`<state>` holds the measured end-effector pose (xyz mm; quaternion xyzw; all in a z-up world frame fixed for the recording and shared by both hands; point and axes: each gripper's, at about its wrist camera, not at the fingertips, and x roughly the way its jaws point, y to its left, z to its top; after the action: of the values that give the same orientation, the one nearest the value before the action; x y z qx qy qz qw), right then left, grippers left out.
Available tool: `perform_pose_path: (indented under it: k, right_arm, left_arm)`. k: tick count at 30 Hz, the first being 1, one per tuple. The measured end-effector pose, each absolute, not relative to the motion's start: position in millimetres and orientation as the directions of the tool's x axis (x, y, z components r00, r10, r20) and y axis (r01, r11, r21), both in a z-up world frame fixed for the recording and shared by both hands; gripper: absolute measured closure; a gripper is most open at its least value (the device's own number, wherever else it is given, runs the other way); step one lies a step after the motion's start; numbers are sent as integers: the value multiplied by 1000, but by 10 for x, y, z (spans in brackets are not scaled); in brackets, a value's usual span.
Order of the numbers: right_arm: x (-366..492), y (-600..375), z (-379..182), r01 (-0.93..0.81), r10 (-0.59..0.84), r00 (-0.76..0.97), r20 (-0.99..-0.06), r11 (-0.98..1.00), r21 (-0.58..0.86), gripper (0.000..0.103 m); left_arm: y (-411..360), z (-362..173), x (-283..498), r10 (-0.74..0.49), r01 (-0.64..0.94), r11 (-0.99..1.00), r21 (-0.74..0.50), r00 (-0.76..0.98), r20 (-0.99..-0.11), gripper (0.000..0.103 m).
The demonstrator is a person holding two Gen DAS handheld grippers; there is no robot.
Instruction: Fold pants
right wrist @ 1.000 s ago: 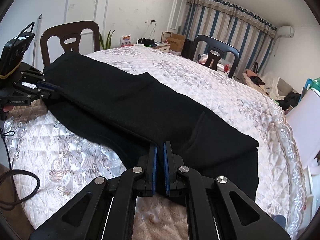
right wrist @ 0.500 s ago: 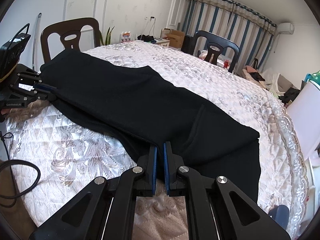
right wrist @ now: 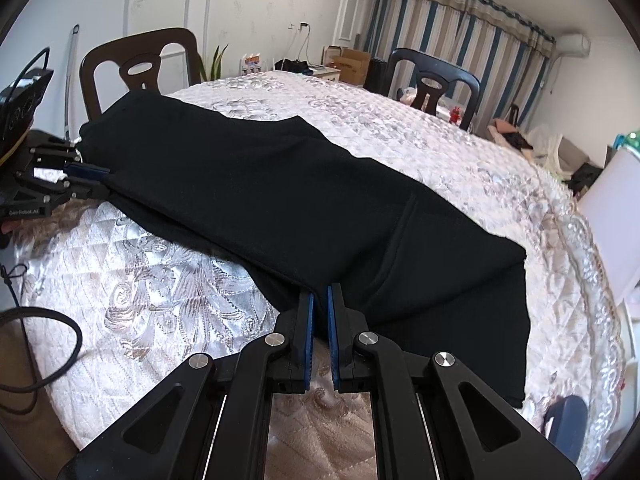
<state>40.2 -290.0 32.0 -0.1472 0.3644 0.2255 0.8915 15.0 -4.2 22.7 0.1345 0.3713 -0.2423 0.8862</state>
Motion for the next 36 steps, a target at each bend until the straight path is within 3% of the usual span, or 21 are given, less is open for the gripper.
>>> perform_pose_path:
  k: [8, 12, 17, 20, 26, 28, 36]
  right_arm:
    - [330, -3097, 485, -485, 340, 620, -707, 875, -4, 91]
    - [475, -3229, 620, -384, 274, 695, -665, 923, -21, 72]
    - [874, -3248, 591, -304, 238, 689, -684, 952, 25, 67]
    - [1092, -3122, 501, -293, 190, 675, -713, 956, -22, 57]
    - [1383, -2938, 290, -278, 105, 608, -787, 957, -88, 57]
    - [1437, -2895, 237, -254, 23, 613, -790, 952, -170, 57]
    - [1612, -2890, 230, -161, -49, 619, -784, 969, -188, 57]
  left_arm:
    - [13, 372, 147, -405, 559, 828, -44, 541, -737, 75]
    - [-26, 523, 165, -440, 573, 818, -48, 571, -693, 67]
    - [-147, 583, 275, -468, 581, 811, -64, 580, -667, 66]
    - [-208, 556, 356, -494, 580, 807, -111, 560, -666, 66]
    - [-282, 483, 517, -532, 566, 801, -197, 521, -668, 65]
    - [-302, 466, 547, -544, 564, 796, -219, 508, -668, 65]
    - [-431, 403, 598, -568, 579, 777, -247, 475, -672, 64]
